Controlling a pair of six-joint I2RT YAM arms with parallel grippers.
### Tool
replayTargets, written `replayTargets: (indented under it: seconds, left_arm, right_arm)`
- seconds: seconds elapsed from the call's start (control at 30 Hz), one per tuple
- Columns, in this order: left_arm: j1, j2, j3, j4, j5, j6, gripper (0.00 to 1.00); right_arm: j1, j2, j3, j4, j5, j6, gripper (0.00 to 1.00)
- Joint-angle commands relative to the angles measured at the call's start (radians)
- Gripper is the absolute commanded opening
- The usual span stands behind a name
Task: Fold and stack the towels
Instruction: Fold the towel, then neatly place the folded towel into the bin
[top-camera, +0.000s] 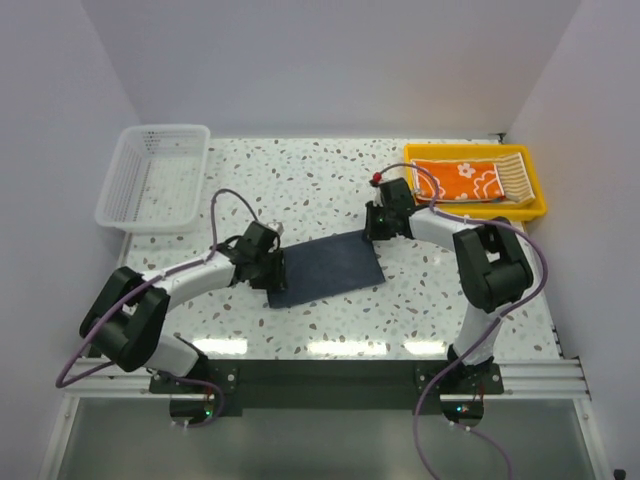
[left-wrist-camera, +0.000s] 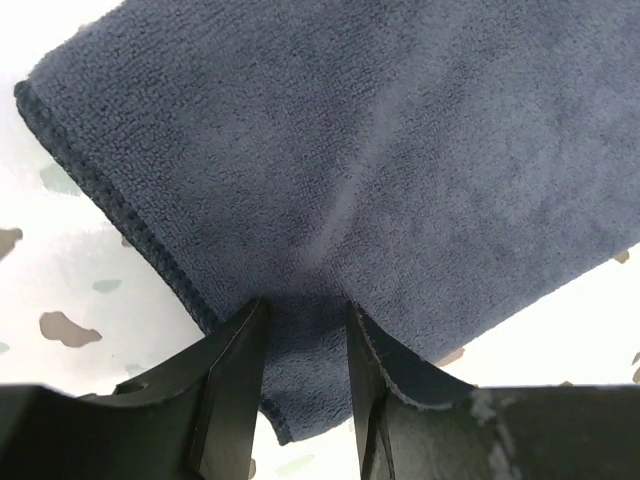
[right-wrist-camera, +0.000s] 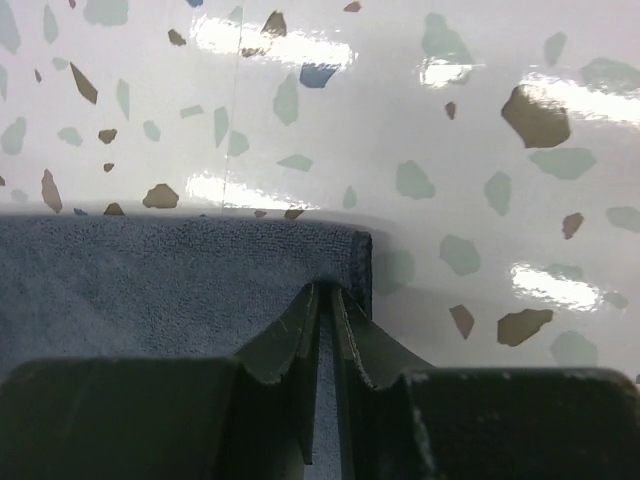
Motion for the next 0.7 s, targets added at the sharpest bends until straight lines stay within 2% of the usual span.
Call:
replayTargets:
  seconds: [0.0,0.17,0.23,0.27,0.3,0.37,0.4,0.43,0.47,0.5,0.53,0.63,0.67]
  left_arm:
    - [0.001,0.069,0.028,0.022,-0.133,0.025,0.43]
    - [0.018,0.181,0.201,-0.085,-0.273,0.142,0.46]
    - [0.018,0.192,0.268,-0.102,-0.337,0.206,0.53]
    - [0.017,0.195,0.293,-0.119,-0.351,0.225,0.59]
    - [0.015,0.194,0.317,-0.128,-0.358,0.254,0.71]
    - [0.011,0.177,0.379,-0.138,-0.330,0.279,0.79]
    - [-0.003,0.166,0.393,-0.136,-0.292,0.300,0.86]
    - [-0.017,0.143,0.408,-0.132,-0.280,0.306,0.89]
    - [-0.035,0.133,0.432,-0.126,-0.272,0.309,0.92]
    - [-0.084,0.116,0.443,-0.119,-0.272,0.305,0.94]
    - [-0.113,0.113,0.466,-0.116,-0.276,0.297,0.94]
    - [-0.230,0.143,0.527,-0.115,-0.298,0.216,0.96]
    - [-0.256,0.158,0.546,-0.113,-0.296,0.198,0.96]
  right_arm:
    - [-0.020,-0.025,-0.004,0.029,0.032,0.010,0.14]
    - [-0.023,-0.149,-0.030,-0.026,0.051,0.004,0.16]
    - [-0.027,-0.229,-0.037,-0.068,0.087,0.000,0.18]
    - [-0.029,-0.252,-0.040,-0.113,0.125,0.006,0.18]
    - [-0.033,-0.283,-0.049,-0.137,0.143,0.010,0.20]
    - [-0.059,-0.363,-0.063,-0.190,0.148,0.026,0.34]
    - [-0.072,-0.389,-0.081,-0.241,0.157,0.026,0.40]
    - [-0.093,-0.448,-0.093,-0.265,0.170,0.025,0.51]
    - [-0.101,-0.475,-0.107,-0.287,0.180,0.031,0.56]
    - [-0.110,-0.501,-0.138,-0.324,0.202,0.034,0.62]
    - [-0.128,-0.530,-0.155,-0.338,0.209,0.037,0.75]
    - [-0.171,-0.616,-0.224,-0.376,0.216,0.063,0.99]
    - [-0.182,-0.654,-0.239,-0.388,0.214,0.075,0.99]
